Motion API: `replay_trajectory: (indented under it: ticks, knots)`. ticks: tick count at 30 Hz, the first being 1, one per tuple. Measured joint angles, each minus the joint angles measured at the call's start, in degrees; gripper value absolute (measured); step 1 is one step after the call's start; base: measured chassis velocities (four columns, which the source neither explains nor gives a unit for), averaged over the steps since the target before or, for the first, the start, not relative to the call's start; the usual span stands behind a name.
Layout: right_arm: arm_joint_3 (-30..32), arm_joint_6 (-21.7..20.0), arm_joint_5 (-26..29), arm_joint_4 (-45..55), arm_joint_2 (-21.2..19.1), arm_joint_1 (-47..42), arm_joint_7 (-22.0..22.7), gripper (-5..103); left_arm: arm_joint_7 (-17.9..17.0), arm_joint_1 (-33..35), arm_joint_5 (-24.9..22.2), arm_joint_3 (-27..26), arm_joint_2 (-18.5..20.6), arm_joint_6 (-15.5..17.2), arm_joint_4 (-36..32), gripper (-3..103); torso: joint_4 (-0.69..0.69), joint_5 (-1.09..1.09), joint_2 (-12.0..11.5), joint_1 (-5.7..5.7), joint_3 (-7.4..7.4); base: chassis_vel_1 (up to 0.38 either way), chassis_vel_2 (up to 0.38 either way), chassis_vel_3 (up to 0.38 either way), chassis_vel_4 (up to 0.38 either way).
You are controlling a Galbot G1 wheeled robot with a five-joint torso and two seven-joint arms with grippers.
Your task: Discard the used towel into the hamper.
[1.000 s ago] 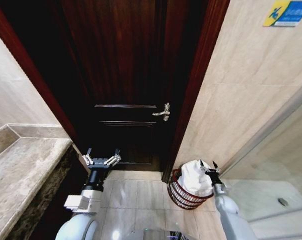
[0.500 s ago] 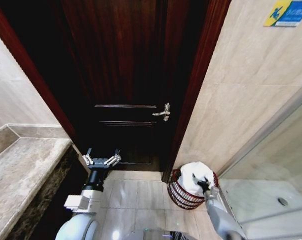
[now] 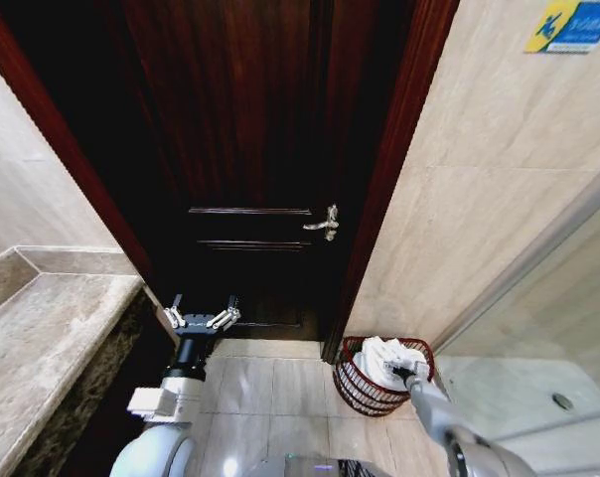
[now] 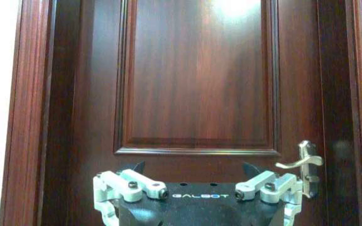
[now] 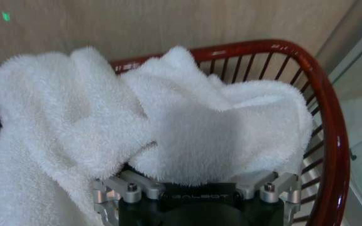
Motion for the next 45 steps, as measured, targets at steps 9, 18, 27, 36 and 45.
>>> replay_trajectory:
  ticks: [9, 18, 27, 36, 45]
  knots:
    - [-0.84, -0.63, -3.25, -0.56, 2.12, 0.21, -0.63, 100, 0.0, 0.0, 0.0, 0.0, 0.0, 0.0, 0.0, 100, -0.01, 0.01, 0.0, 0.0, 0.0, 0.0, 0.0, 0.0, 0.0]
    - [-0.97, -2.91, -4.07, 2.35, 2.41, -0.4, -1.76, 100, 0.0, 0.0, 0.0, 0.0, 0.0, 0.0, 0.0, 100, 0.0, 0.04, 0.0, 0.0, 0.01, 0.0, 0.0, 0.0, 0.0]
    - [-2.83, -1.38, -0.55, 28.18, -1.86, -16.96, -4.86, 100, -0.01, 0.0, 0.0, 0.0, 0.0, 0.0, 0.0, 100, -0.02, -0.04, 0.0, 0.0, 0.0, 0.0, 0.0, 0.0, 0.0]
    - [1.49, -0.02, 7.99, 72.1, -0.64, -45.3, -3.31, 100, 0.03, 0.0, 0.0, 0.02, 0.01, 0.0, 0.0, 100, -0.02, 0.03, 0.01, -0.02, -0.01, 0.0, 0.0, 0.0, 0.0]
    - [3.67, 7.35, 7.8, 102.52, 7.64, -63.29, -1.47, 100, 0.0, 0.0, 0.0, 0.0, 0.0, 0.0, -0.01, 100, 0.0, -0.02, 0.01, -0.02, -0.01, 0.0, 0.0, 0.0, 0.0]
